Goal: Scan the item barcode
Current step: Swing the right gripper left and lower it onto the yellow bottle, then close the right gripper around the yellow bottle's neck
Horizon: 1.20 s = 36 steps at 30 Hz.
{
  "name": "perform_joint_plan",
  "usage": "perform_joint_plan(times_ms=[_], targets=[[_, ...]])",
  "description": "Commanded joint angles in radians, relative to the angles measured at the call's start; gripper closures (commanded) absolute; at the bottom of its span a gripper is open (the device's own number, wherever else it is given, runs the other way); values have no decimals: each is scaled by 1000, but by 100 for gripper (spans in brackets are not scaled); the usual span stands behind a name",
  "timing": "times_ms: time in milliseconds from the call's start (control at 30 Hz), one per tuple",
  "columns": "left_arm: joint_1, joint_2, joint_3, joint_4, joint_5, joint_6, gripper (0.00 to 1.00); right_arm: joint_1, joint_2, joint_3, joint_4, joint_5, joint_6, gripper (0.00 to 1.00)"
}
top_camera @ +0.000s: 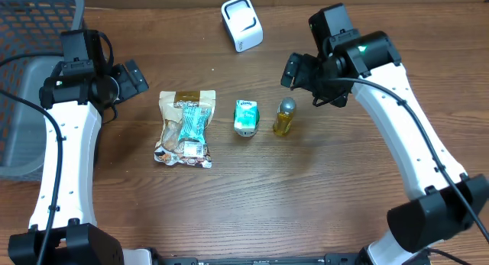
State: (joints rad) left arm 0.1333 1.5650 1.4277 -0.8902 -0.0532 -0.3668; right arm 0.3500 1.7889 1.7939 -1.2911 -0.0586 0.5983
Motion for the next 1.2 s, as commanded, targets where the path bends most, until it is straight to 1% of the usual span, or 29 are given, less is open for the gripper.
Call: perform_joint_plan(times_ms=[0,100,267,433,567,633,700,800,967,1133,1167], targets=[[10,4,8,4,-6,4,0,33,54,-10,12,13,5,5],[10,4,8,4,-6,3,0,63,81,-10,26,15,21,4],[10,4,8,4,-6,4,0,88,124,-14,15,103,158,4],[10,4,8,4,-6,4,0,88,183,-14,1,101,169,4],[10,4,8,4,-6,4,0,88,222,-14,-18,98,169,8],[10,4,8,4,-6,4,0,88,230,-14,-24,98,169,14],[10,4,8,4,-6,4,1,88,230,-14,-24,98,169,24],[10,4,8,4,-6,4,1,88,230,-14,-24,90,169,30],[10,4,8,4,-6,4,1,88,230,-14,-27,91,169,31],[10,4,8,4,-6,4,1,88,231,-14,-28,79,168,39],[10,4,8,4,-6,4,0,88,231,-14,-30,79,168,39]])
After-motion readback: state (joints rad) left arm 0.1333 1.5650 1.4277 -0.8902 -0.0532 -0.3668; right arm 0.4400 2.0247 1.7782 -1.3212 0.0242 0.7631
